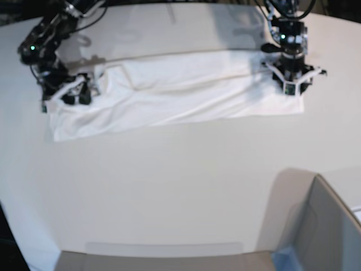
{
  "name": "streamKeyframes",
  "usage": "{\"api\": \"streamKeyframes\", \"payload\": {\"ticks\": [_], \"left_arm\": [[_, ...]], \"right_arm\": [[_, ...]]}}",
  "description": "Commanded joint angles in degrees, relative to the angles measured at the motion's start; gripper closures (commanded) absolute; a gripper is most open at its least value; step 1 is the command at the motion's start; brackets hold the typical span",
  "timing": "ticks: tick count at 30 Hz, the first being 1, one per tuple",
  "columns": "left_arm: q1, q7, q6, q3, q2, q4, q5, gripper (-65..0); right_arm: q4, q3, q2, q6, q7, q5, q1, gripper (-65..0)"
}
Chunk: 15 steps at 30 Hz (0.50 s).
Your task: Layout the t-shirt on the table in an organized manner, then fold the t-shirt properly
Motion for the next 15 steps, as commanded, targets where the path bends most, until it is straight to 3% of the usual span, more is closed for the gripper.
{"api": "streamKeyframes", "payload": {"ticks": [1,8,15], "left_arm": [[0.57,1.96,-0.68,0.06,-0.23,0.20,0.26,-24.9],[0.57,1.96,-0.68,0.06,-0.23,0.20,0.26,-24.9],[0.48,1.96,-0.68,1.29,-0.23,0.20,0.35,-24.9]], "right_arm": [[0.83,0.01,0.53,0.80,1.24,1.04,1.00,-32.4],[0.83,-0.16,0.53,0.80,1.24,1.04,1.35,-30.8],[0.74,-4.03,1.50,0.80,1.24,1.04,1.96,-13.0]]}}
